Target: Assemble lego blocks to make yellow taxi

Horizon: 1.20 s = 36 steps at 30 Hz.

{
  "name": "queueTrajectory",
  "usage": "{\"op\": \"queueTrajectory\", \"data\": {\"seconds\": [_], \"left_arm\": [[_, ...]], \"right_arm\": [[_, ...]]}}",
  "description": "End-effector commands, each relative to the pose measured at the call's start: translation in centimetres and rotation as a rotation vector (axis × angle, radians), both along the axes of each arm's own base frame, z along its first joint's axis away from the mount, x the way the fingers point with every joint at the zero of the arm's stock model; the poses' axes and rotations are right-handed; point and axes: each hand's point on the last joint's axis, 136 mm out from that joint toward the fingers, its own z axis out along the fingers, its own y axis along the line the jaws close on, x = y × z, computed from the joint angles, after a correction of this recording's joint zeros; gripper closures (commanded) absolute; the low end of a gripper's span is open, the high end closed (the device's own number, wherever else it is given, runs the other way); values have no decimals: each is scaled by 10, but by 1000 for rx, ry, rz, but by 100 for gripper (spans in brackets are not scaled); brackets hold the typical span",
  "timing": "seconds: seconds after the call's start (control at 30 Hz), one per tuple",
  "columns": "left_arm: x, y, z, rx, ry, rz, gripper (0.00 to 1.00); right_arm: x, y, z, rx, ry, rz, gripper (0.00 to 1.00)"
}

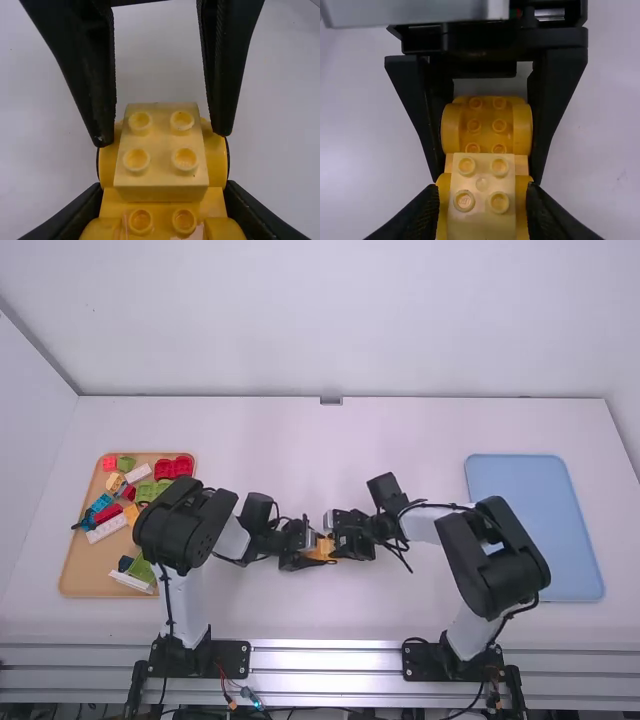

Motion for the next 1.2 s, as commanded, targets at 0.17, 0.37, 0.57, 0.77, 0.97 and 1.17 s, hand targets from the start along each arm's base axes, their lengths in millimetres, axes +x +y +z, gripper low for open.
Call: {"op": "queueTrajectory", "data": {"seconds": [0.17,0.37,0.57,0.77,0.97,1.17], "left_arm": [[-3,-2,-3,-2,21,-10,60],[-3,-2,-3,-3,17,-10,60],[-2,-2,-2,-3,17,-10,61],[-3,-2,-3,-1,23,-10,63],[-3,-2,-3,-2,19,-10,64],[-3,-2,-3,-1,21,-11,64]], "right_arm": [[5,2,23,94,3,-4,44],[0,-5,60,215,-69,63,76],[4,-1,40,90,-27,-10,100],[4,4,12,-77,-18,-72,100],[-2,-7,-2,-181,-3,-92,100],[-3,-17,-10,-251,15,-128,100]]}}
